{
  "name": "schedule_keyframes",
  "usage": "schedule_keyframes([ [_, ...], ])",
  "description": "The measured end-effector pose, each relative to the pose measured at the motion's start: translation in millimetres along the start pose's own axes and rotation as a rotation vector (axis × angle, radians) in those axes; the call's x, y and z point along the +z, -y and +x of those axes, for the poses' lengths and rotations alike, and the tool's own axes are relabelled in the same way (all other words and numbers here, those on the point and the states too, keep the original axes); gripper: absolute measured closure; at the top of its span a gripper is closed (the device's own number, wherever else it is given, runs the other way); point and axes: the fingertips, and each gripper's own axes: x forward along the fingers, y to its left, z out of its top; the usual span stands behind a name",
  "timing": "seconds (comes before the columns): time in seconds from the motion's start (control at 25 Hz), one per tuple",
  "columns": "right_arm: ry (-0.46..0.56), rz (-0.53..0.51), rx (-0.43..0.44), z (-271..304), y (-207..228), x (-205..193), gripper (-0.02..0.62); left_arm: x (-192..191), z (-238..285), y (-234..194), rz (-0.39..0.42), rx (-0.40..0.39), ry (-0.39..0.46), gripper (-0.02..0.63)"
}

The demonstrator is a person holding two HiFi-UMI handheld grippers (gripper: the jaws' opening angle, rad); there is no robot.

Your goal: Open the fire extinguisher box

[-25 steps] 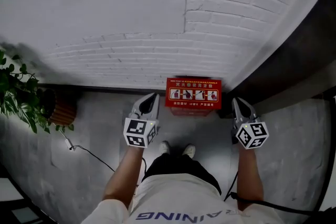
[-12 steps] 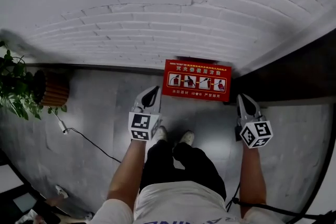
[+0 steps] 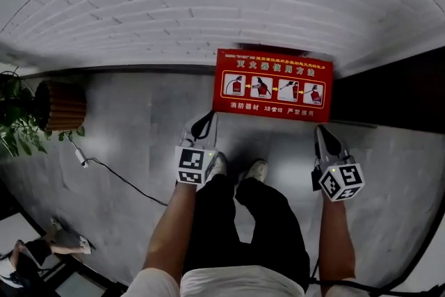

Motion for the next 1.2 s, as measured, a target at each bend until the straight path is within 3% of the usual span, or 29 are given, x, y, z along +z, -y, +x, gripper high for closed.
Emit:
schedule_keyframes([
  [0.2,-0.006,-0.004,0.014,8,-2,-17,0.592,-34,4,-7,-0.01,-0.022,-0.008,0.6],
  [0.28,-0.005,0.005,0.01,11,0,-23,0.592,-47,8,-4,-0.009,-0.058,-0.018,0.521],
  [0.44,-0.022,-0.002,0.015,14,-3,-30,0.592,-55,21,-2,0.004,-0.092,-0.019,0.47],
  [1.2,-0.076,0.019,0.046,10,-29,-59,0.592,-28,17,-7,0.017,-0.112,0.034,0.47],
])
